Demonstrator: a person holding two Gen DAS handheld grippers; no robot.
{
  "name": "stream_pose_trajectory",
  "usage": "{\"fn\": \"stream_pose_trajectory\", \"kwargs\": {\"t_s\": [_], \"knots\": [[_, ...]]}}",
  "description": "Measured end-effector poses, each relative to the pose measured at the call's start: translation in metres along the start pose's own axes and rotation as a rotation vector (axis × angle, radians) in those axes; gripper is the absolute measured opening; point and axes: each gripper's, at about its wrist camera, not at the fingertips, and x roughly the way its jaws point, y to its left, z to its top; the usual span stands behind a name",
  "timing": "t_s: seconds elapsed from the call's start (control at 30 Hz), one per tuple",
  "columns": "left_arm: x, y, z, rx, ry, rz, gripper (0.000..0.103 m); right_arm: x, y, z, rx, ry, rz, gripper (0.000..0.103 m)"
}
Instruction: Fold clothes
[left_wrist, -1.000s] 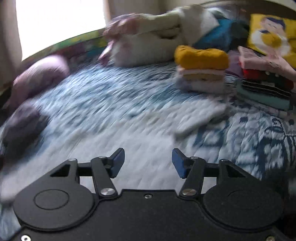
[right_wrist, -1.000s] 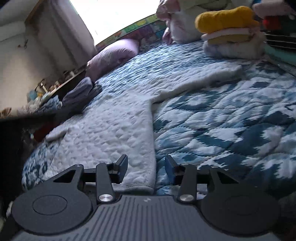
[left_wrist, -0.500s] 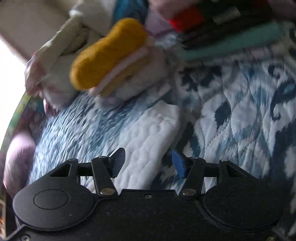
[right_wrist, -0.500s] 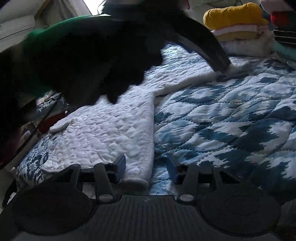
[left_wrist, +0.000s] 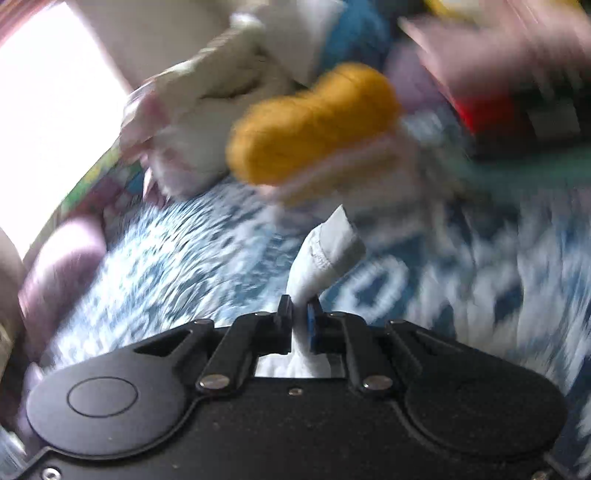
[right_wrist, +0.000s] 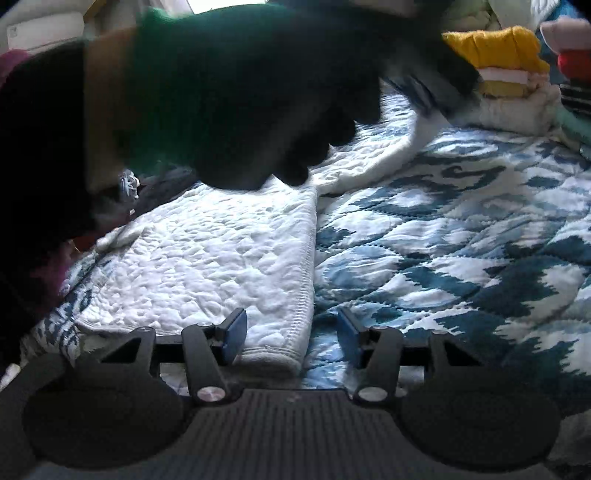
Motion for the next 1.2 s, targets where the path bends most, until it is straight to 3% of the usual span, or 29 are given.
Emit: {"fn": "stream_pose_trajectory", "kwargs": {"t_s": [0.2,0.43,0.5,0.53,0.57,0.67,0.83,1.0,1.2], "knots": [[-0.041,0.105,-0.014,-0.334,-0.067,-0.039,0.007,-0.006,0.011,-0.002,-0.055,-0.003,-0.053,0.064],[-0.057,0.193,-0.068,-0.648,-0.074,-0.040,0.007,-0.014,0.028,-0.005,-0.135,-0.022,-0.099,0.067],[-0.057,0.207,-0.083,-0.707,-0.064,-0.037,0.007,-0.016,0.031,-0.006,-0.160,-0.039,-0.095,0.055],[-0.058,0.213,-0.091,-0.737,-0.063,-0.044,0.007,-0.016,0.032,-0.005,-0.168,-0.039,-0.096,0.033],[-0.058,0.216,-0.097,-0.756,-0.063,-0.043,0.007,-0.015,0.033,-0.004,-0.176,-0.036,-0.098,0.026],[-0.060,0.229,-0.116,-0.809,-0.061,-0.035,0.007,-0.018,0.040,-0.002,-0.209,-0.061,-0.092,0.019],[-0.058,0.253,-0.147,-0.892,-0.060,-0.016,0.007,-0.025,0.071,0.000,-0.350,-0.152,-0.026,0.018],[-0.053,0.269,-0.170,-0.911,-0.048,0.006,0.007,0.004,0.105,-0.002,-0.477,-0.111,0.008,0.016],[-0.042,0.280,-0.196,-0.951,-0.044,0.010,0.007,0.035,0.125,-0.005,-0.511,-0.047,0.030,0.014]]}}
